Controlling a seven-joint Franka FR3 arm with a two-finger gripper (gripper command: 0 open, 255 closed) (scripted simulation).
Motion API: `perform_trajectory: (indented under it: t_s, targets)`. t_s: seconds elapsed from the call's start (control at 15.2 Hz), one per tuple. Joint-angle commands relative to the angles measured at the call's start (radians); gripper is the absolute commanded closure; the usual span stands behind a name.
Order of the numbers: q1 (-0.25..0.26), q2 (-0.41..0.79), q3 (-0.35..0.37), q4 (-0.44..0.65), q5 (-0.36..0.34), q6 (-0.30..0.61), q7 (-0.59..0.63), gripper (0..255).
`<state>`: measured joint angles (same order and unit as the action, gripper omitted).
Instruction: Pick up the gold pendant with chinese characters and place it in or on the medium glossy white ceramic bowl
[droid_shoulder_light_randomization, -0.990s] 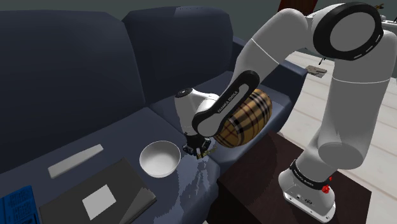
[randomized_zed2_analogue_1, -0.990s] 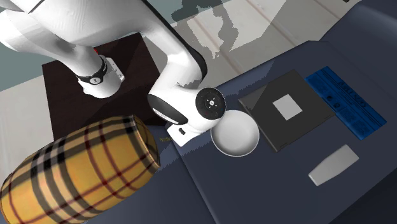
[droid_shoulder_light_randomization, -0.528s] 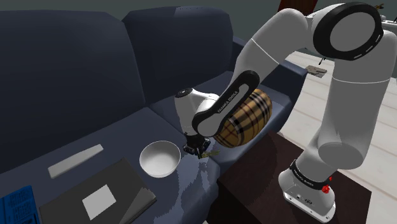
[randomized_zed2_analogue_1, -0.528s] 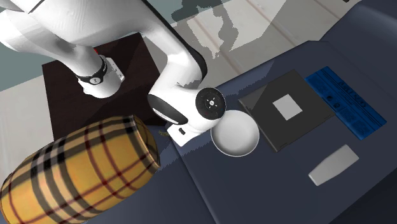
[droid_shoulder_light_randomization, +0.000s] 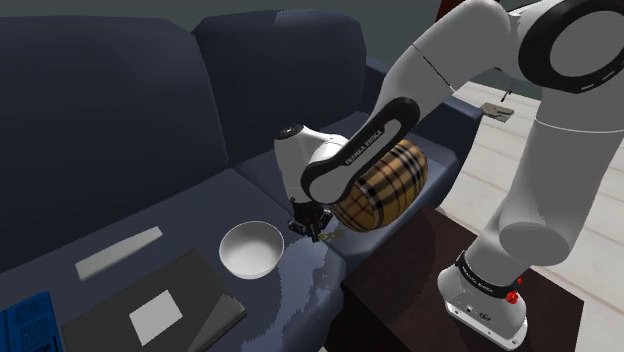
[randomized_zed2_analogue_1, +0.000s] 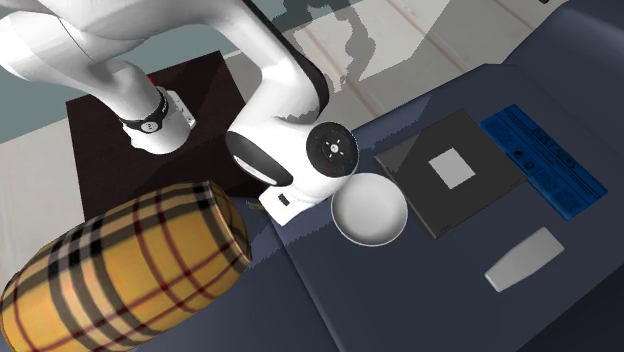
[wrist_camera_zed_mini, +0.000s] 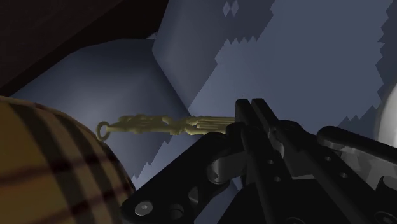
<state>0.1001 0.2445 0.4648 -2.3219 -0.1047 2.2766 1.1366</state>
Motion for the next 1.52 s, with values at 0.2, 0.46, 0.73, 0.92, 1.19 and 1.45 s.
perform_trajectory:
  t_s: [0.2,0.46,0.73,0.92,1.19,1.45]
  targets:
    - [-0.01,-0.063,0.015,0.008,0.04,-0.065,-0.026,255]
    - [-0.015,-0.11,0.022,0.018,0.067,-0.115,-0.044,255]
    - [-0.019,-0.153,0.026,0.032,0.091,-0.167,-0.061,255]
    - [-0.021,-0.184,0.028,0.044,0.107,-0.206,-0.073,255]
    - [-0.024,-0.221,0.029,0.064,0.126,-0.259,-0.086,255]
    - [0.017,-0.087,0.053,0.23,0.072,-0.307,0.01,255]
